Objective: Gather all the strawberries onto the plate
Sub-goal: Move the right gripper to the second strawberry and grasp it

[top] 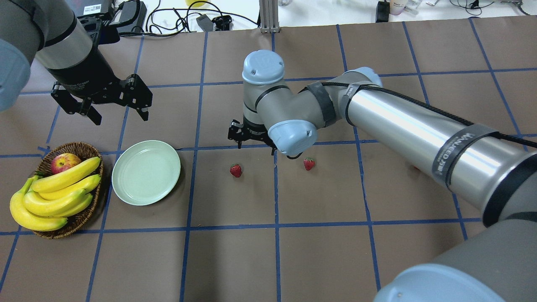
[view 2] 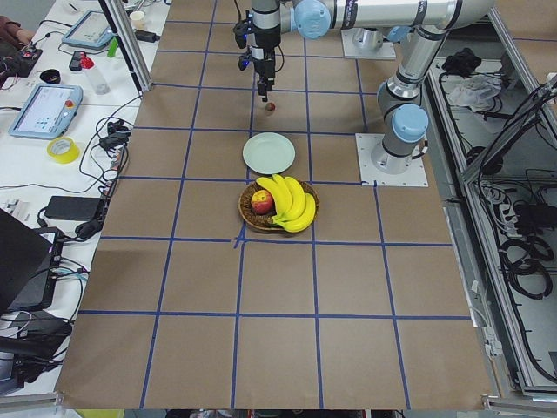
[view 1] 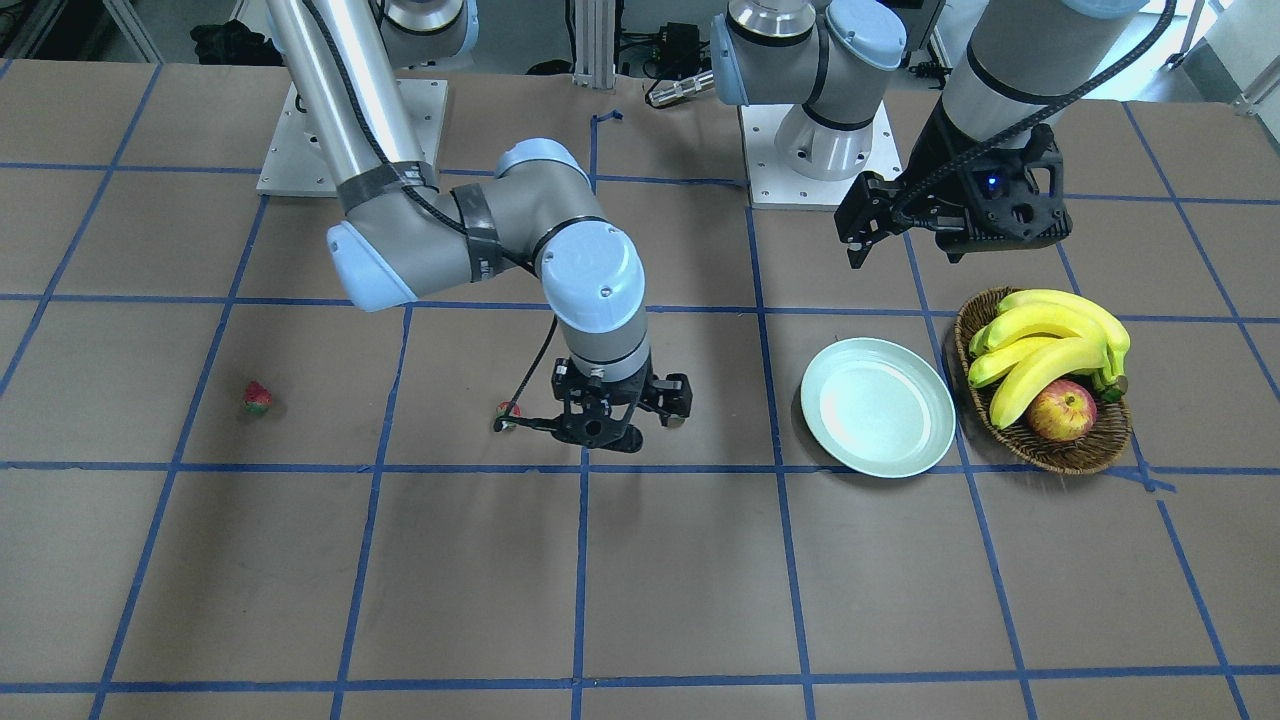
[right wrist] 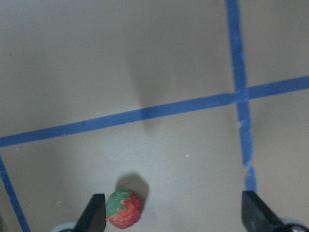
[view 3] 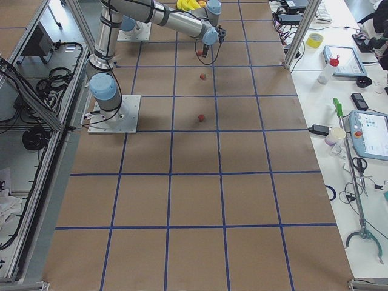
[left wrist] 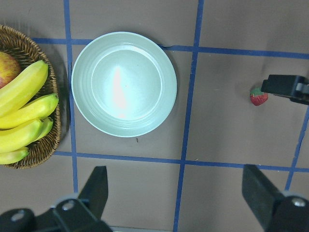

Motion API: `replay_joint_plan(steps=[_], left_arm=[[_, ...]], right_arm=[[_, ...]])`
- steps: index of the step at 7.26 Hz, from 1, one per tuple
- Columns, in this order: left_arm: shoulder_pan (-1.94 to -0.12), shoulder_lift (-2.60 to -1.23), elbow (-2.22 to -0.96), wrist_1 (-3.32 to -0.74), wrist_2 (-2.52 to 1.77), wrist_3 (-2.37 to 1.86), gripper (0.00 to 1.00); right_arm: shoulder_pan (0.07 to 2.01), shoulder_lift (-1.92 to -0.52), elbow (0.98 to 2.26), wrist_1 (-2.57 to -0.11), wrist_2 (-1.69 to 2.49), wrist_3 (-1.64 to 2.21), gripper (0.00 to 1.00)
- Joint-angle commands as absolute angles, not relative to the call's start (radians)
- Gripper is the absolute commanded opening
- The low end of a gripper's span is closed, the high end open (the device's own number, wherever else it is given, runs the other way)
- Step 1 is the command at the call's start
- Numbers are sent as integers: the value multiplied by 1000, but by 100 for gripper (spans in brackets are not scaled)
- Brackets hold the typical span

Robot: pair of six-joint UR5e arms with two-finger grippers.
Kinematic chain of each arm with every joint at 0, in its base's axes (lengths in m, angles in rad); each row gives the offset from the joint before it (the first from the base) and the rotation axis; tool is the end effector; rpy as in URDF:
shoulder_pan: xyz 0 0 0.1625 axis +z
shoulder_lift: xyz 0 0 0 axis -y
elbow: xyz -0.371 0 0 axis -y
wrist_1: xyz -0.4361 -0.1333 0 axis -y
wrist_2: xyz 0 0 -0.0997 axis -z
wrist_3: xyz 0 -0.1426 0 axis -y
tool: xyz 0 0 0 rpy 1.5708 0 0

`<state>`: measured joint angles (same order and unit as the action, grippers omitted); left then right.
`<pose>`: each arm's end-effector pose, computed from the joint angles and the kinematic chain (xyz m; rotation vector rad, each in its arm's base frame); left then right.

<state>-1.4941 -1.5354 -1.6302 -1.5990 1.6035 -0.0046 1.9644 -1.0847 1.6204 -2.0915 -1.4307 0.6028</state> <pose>-0.0888 -0.5233 0.3753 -0.1250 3.1072 0.0830 0.3892 -0.5378 0.1252 0.3172 3.0066 0.1213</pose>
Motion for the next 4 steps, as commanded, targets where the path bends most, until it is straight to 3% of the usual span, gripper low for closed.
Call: replay_joint_plan(steps=[1, 3, 4], left_arm=[[-1494, -1539, -1631, -1598, 1603, -5, 100], [-1496, -1531, -1631, -1588, 1606, -6, 100], [-1496, -1532, -1631, -1588, 1605, -6, 100]], right_arm=[[1870, -1146, 1643, -2016, -1488, 528, 100], [1820, -1161, 1767, -2098, -1583, 482, 99], [1819, -1161, 1802, -2117, -1579, 453, 91]])
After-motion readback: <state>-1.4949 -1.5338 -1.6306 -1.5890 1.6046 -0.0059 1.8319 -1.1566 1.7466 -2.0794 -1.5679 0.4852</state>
